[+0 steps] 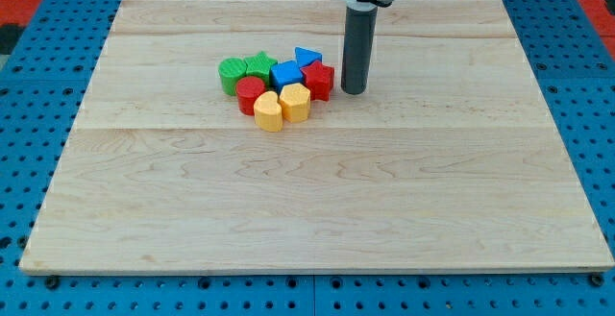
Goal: Push the blue triangle to the top
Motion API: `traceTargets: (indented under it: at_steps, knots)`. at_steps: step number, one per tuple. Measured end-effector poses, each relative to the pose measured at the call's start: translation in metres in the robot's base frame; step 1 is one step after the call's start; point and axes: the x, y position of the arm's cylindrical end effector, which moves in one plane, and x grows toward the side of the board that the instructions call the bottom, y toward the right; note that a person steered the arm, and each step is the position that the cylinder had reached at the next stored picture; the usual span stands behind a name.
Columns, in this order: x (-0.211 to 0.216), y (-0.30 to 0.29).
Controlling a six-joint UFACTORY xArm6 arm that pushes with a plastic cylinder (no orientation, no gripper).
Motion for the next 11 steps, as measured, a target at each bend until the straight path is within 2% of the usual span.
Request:
traceTargets:
  at_steps: [2,7,8,11]
  knots:
    - [0.054,0.011]
    - [-0.024,-0.096]
    - [-0.036,-0.101]
    - [-0.064,-0.056]
